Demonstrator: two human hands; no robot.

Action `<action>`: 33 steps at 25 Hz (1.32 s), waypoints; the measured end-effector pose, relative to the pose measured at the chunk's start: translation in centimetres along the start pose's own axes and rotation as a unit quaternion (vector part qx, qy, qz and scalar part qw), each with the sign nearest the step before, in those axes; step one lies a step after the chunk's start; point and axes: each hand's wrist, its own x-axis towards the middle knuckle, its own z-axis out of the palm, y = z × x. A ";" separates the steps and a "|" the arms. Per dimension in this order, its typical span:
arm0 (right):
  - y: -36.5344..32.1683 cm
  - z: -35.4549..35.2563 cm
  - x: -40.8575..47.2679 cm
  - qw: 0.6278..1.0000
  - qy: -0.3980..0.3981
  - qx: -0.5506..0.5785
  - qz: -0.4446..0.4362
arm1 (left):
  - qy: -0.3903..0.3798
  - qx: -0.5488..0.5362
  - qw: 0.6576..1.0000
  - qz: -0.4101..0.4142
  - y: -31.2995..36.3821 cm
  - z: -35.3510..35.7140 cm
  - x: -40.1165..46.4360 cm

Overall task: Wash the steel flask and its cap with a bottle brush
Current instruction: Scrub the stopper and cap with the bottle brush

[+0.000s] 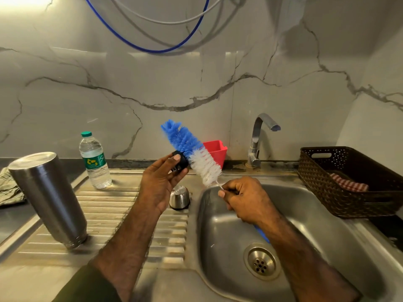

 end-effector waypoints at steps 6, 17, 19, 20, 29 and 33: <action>-0.3 0.9 0.2 0.997 0.071 0.017 -0.007 | -0.049 0.056 0.997 -0.004 -1.0 1.4 -1.1; 0.4 0.2 0.6 0.998 0.038 -0.045 -0.031 | -0.016 0.094 0.994 0.058 -0.9 1.1 -0.6; 0.6 0.4 0.4 0.997 -0.015 -0.069 -0.034 | 0.029 0.057 0.996 0.055 -0.3 0.1 0.2; 0.6 0.6 0.5 0.996 -0.015 -0.078 -0.034 | 0.027 0.073 0.996 0.049 -0.4 -0.2 0.2; 0.5 0.2 -0.1 0.980 -0.087 0.181 0.011 | 0.013 -0.036 0.999 -0.008 0.4 0.3 -0.3; -0.4 1.2 -0.1 0.952 -0.090 0.291 0.021 | -0.047 -0.018 0.997 -0.053 -0.1 1.3 -1.6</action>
